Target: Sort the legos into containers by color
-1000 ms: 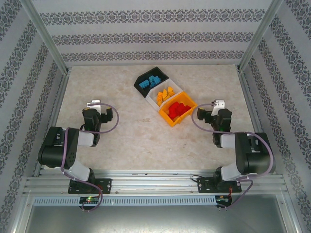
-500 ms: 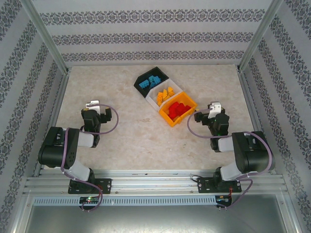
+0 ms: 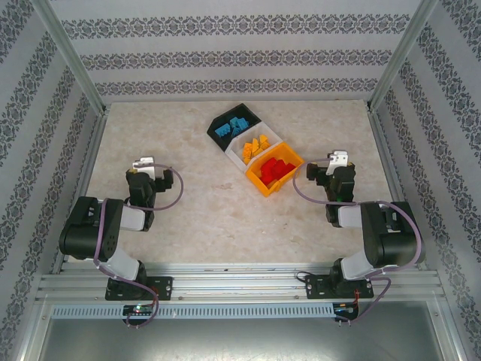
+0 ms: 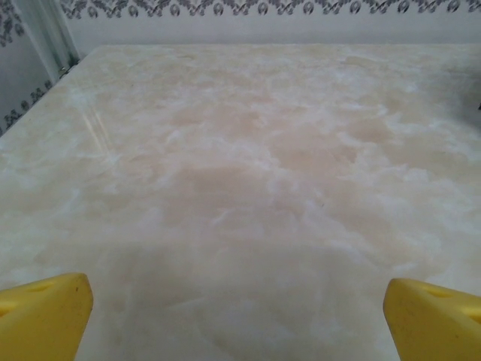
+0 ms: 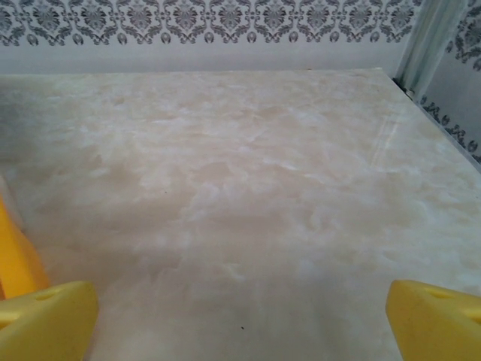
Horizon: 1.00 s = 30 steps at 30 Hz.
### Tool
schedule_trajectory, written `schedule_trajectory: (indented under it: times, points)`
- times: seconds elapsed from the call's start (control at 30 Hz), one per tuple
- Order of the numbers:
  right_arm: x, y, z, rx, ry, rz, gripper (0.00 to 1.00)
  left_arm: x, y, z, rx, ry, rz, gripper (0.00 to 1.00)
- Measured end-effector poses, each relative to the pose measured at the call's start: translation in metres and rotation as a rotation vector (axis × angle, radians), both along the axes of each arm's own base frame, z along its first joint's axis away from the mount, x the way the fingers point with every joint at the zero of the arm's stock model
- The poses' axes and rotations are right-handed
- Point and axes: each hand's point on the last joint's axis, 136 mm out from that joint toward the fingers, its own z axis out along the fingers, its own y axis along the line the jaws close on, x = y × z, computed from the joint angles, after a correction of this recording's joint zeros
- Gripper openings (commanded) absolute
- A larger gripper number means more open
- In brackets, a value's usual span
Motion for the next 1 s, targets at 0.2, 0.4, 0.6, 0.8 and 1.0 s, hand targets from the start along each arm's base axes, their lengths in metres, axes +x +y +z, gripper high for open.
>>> schedule_trajectory:
  times: [0.2, 0.4, 0.6, 0.8, 1.0]
  points:
    - [-0.0012, 0.0034, -0.0052, 0.002, 0.023, 0.020, 0.98, 0.0045, -0.0050, 0.0025, -0.004, 0.000, -0.029, 1.00]
    - [-0.0015, 0.0053, -0.0064, 0.006, 0.029, 0.031, 0.98, 0.0038, -0.0051, 0.0004, -0.004, 0.009, -0.030, 1.00]
    - [-0.0015, 0.0065, -0.0066, 0.008, 0.029, 0.038, 0.98, 0.0038, -0.0051, 0.0003, -0.004, 0.009, -0.030, 1.00]
    - [-0.0016, 0.0069, -0.0072, 0.009, 0.032, 0.040, 0.98, 0.0038, -0.0051, 0.0003, -0.004, 0.009, -0.030, 1.00]
    - [-0.0007, 0.0070, -0.0069, 0.009, 0.034, 0.040, 0.98, 0.0038, -0.0051, 0.0003, -0.004, 0.009, -0.030, 1.00]
